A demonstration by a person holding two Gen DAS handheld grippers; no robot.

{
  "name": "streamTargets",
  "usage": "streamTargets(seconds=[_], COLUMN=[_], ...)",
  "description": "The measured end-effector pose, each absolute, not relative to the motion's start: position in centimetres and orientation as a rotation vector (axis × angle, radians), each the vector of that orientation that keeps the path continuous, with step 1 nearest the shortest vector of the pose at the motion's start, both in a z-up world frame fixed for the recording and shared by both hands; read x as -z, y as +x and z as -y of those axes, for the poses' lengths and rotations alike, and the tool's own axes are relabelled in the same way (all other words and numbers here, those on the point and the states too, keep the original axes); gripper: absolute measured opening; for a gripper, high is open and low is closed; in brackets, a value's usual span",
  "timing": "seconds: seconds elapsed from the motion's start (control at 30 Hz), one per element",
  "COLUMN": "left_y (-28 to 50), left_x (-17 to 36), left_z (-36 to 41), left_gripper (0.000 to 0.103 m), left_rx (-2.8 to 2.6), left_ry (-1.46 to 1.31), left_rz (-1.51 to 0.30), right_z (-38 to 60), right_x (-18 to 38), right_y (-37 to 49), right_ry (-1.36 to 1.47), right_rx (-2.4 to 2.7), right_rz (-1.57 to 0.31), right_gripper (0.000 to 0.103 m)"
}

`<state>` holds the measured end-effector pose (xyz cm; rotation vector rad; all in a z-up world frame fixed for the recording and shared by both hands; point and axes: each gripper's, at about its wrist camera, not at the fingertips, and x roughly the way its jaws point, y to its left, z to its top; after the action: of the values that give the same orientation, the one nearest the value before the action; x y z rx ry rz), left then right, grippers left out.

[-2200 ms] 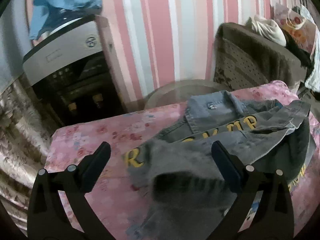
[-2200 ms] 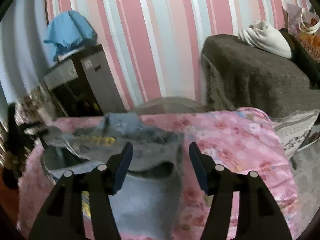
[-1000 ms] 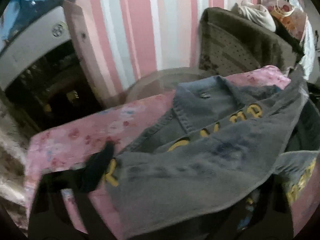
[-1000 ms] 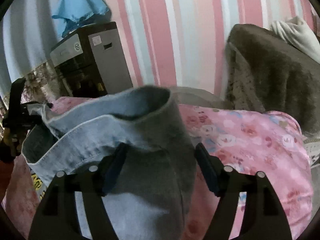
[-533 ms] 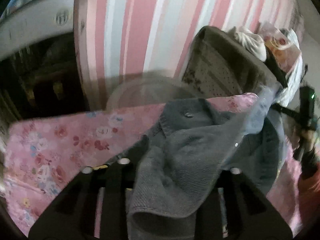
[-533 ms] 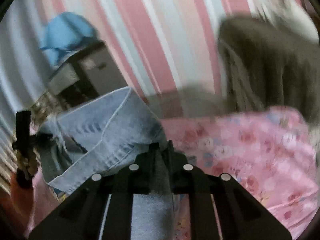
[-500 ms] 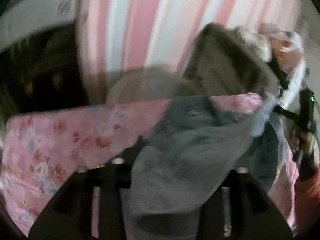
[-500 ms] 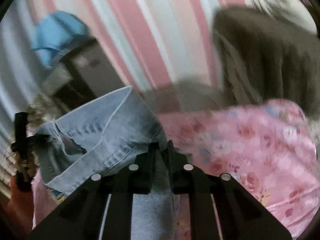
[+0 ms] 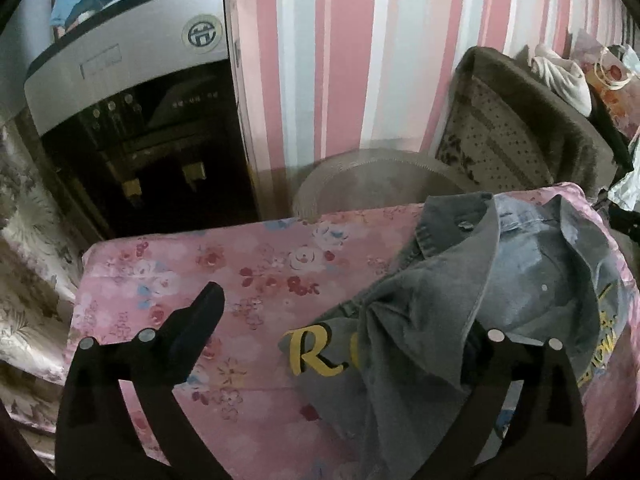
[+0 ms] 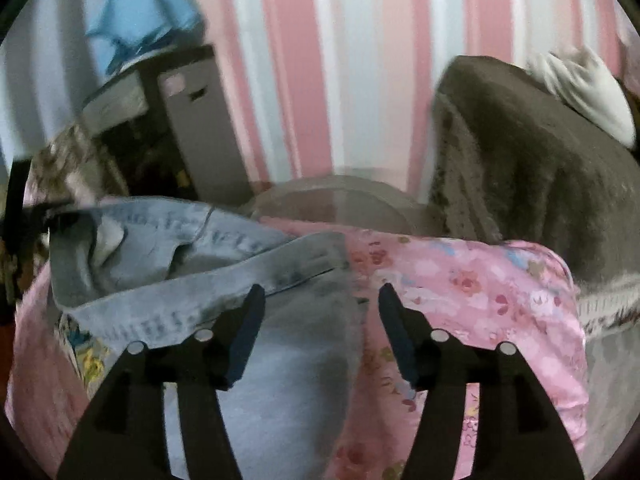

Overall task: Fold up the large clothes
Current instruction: 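Regrasp the folded jacket edge with both tools and lift it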

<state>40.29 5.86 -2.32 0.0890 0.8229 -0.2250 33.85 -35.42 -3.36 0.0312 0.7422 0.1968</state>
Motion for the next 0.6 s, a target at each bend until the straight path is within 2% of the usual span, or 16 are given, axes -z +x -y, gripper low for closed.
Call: streamTargets(seconds=[0.23, 0.33, 0.37, 0.47, 0.5, 0.6], left_y=[39.3, 39.0, 38.9, 38.1, 37.7, 36.8], left_x=[1.8, 1.5, 1.6, 2.0, 2.1, 2.3], left_z=[-5.8, -6.4, -6.6, -6.8, -7.1, -7.8], left_gripper=[0.1, 0.1, 0.1, 0.1, 0.1, 0.1], left_rx=[0.244, 0.25, 0.246, 0.215, 0.215, 0.221], left_ry=[0.056, 0.032, 0.036, 0.073, 0.08, 0.077], left_rz=[-0.828, -0.82, -0.825, -0.818, -0.815, -0.821], right_z=[32.6, 31.8, 31.6, 30.9, 30.5, 30.3], right_x=[6.5, 7.5, 7.7, 7.6, 7.6, 7.2], right_y=[35.9, 36.3, 36.3, 35.7, 35.5, 35.0], right_ry=[-0.064, -0.126, -0.143, -0.188, -0.205, -0.213], right_rx=[-0.219, -0.196, -0.194, -0.195, -0.191, -0.172], right_rz=[-0.865, -0.907, -0.911, -0.886, -0.877, -0.832], right_gripper=[0.061, 0.055, 0.051, 0.023, 0.017, 0.009])
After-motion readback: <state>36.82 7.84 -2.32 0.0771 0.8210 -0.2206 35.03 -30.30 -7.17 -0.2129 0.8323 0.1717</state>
